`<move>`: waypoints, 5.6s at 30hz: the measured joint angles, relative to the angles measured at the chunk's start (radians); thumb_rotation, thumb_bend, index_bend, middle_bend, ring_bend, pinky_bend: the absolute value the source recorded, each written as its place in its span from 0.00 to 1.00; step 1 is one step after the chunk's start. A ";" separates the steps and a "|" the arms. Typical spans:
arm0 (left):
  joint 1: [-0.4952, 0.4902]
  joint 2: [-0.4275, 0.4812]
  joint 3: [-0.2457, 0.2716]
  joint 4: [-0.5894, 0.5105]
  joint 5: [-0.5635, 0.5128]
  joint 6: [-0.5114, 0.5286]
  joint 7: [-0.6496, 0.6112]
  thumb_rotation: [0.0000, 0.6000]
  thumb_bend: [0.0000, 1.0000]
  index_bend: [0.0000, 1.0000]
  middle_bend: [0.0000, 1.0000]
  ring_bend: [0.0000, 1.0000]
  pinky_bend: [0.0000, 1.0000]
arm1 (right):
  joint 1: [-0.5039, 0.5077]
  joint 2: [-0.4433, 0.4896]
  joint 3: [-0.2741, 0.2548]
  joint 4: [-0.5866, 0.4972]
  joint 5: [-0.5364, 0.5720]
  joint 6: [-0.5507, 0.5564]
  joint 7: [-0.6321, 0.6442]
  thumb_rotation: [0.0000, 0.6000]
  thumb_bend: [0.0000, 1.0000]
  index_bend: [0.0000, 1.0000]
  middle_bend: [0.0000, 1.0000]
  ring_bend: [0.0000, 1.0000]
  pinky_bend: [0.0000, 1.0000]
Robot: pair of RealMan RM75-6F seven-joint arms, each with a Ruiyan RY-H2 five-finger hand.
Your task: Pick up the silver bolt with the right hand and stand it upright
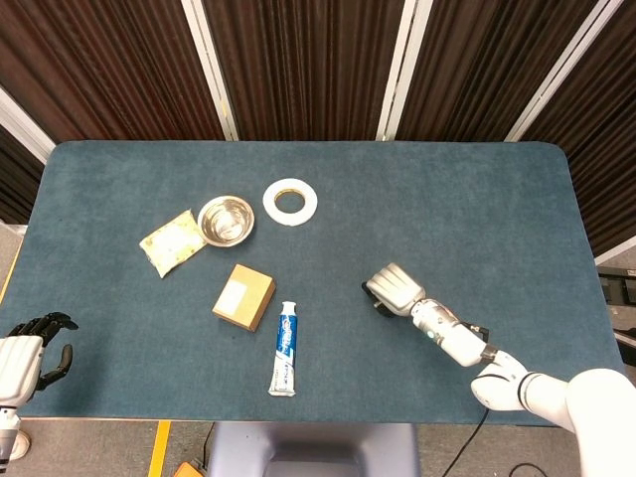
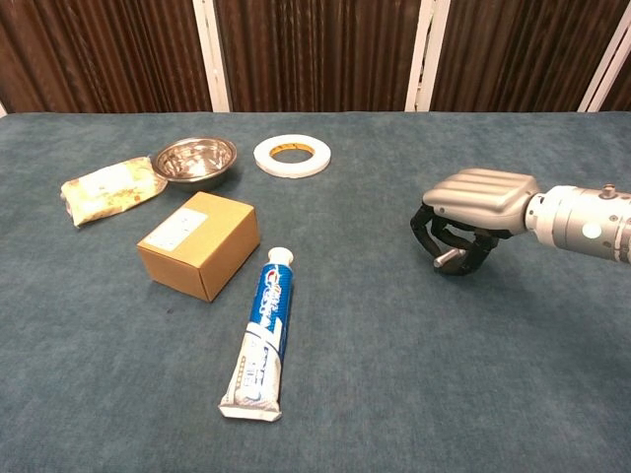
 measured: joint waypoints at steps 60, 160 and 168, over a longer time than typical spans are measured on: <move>-0.006 -0.010 0.003 -0.002 -0.012 -0.018 0.042 1.00 0.53 0.39 0.30 0.32 0.37 | -0.073 -0.041 -0.106 0.212 -0.105 0.102 1.212 1.00 0.40 0.74 0.91 1.00 0.97; -0.010 -0.014 0.004 0.003 -0.015 -0.025 0.048 1.00 0.53 0.39 0.30 0.33 0.37 | -0.124 0.095 -0.092 0.089 -0.109 0.314 0.785 1.00 0.17 0.29 0.65 0.63 0.88; -0.007 -0.013 0.005 0.001 -0.010 -0.014 0.048 1.00 0.53 0.39 0.30 0.33 0.37 | -0.244 0.232 -0.047 -0.189 -0.028 0.444 0.307 1.00 0.16 0.23 0.34 0.18 0.13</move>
